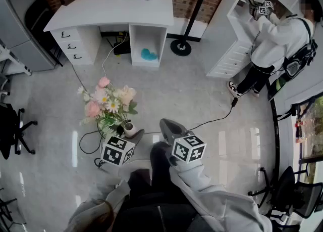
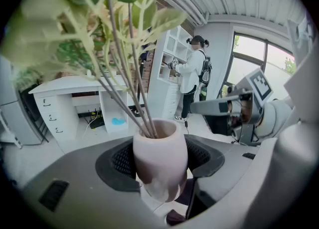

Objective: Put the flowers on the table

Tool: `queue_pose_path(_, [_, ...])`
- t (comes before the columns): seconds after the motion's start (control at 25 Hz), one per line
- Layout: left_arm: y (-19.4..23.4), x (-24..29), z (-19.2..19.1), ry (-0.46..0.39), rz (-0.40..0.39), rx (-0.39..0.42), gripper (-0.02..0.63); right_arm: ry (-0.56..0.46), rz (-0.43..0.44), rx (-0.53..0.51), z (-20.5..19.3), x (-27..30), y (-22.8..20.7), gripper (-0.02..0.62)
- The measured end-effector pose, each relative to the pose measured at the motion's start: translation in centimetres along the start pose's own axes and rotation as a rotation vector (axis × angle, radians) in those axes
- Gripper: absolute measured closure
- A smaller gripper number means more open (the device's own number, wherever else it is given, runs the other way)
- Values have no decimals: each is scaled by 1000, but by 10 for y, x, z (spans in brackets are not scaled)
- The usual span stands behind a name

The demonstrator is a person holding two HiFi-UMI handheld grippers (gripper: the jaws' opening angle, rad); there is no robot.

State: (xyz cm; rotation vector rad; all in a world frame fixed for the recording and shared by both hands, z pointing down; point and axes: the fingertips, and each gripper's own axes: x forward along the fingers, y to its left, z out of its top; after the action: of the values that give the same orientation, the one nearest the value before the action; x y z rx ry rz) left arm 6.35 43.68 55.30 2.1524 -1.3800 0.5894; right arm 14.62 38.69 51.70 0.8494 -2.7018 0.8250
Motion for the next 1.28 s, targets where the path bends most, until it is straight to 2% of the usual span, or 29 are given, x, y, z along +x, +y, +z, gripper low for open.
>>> queue_pose_path(0.08, [-32,-23,-30,46,19,31,344,0,-9,17,-12,-35,16,595])
queue_pose_path(0.16, [-60,-43,-51,68,14,18,344,1,-17,26,-20,-62,31,595])
queue_pose_path(0.28, [-93,-64,-64,53,-9,-37,344,5,-20,7,-24,-89,53,595])
queue_pose_path(0.4, [-115,-77,-68,43,-6,-22,344,2,-25,-21,-30,-112,68,595])
queue_pose_path(0.52, [-122,-86,-70,42,12,29,344,-15,-42,-33,-35,-122,77,595])
queue_pose_path(0.76, [-115,-103,-69,-2,5,30,344,-39,-51,-22,-42,-121,97,594])
queue_pose_path(1.04, [-100,-114,-74,0,-6,106,344,-61,-48,4,-57,-112,120,594])
queue_pose_path(1.28, [-97,-118,-78,0,-22,113,343,-69,-78,19,-64,-116,120,594])
